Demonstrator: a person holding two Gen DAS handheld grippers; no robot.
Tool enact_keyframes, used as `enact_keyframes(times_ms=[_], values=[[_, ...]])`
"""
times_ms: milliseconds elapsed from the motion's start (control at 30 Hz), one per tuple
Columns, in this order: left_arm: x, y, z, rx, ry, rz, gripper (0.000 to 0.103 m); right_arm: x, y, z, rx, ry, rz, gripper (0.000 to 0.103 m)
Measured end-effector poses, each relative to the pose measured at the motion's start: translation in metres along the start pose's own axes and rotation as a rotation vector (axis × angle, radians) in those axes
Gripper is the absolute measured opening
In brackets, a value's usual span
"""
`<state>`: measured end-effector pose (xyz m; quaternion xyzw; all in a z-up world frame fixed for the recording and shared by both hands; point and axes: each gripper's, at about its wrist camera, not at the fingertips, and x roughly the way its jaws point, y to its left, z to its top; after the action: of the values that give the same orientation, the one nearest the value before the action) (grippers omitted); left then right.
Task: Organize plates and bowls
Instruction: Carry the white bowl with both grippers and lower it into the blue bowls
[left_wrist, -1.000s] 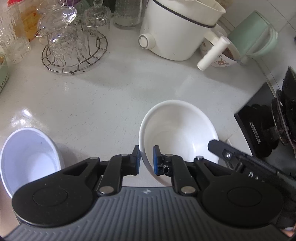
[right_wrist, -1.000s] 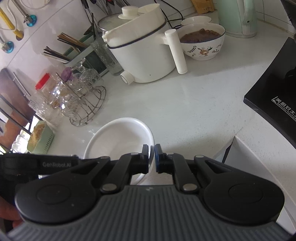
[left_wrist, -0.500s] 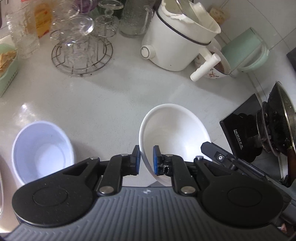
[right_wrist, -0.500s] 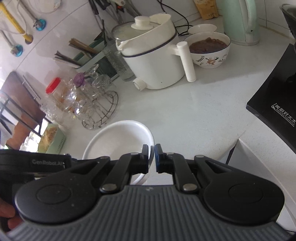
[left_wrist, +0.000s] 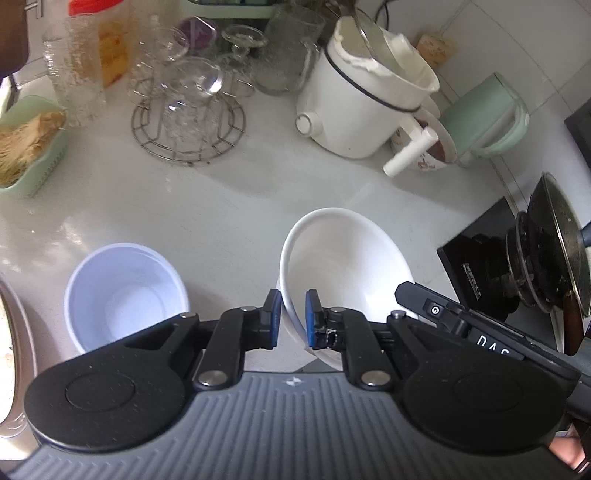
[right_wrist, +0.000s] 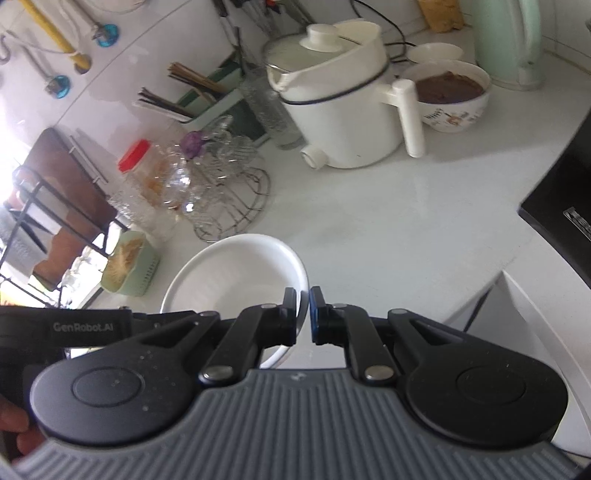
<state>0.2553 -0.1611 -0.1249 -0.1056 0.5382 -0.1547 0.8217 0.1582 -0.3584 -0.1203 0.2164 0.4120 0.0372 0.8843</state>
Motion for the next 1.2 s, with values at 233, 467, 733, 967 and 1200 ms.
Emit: enact_keyframes(times_ms=[233,467,733,967,1200], values=[[-0.014,0.024,-0.001,-0.049,-0.036,-0.002,0.014,0.014,0.017,0.005,-0.039,0.018,0.042,0.01],[-0.027,0.045,-0.008,-0.093,-0.074,0.017,0.015,0.029,0.039,0.01,-0.09,0.049,0.075,0.011],[-0.043,0.085,-0.014,-0.243,-0.152,0.071,0.015,0.052,0.079,0.026,-0.143,0.103,0.177,0.011],[-0.048,0.12,-0.029,-0.332,-0.201,0.127,0.015,0.079,0.113,0.023,-0.24,0.182,0.212,0.011],[-0.042,0.146,-0.042,-0.402,-0.228,0.151,0.015,0.095,0.131,0.007,-0.339,0.24,0.212,0.012]])
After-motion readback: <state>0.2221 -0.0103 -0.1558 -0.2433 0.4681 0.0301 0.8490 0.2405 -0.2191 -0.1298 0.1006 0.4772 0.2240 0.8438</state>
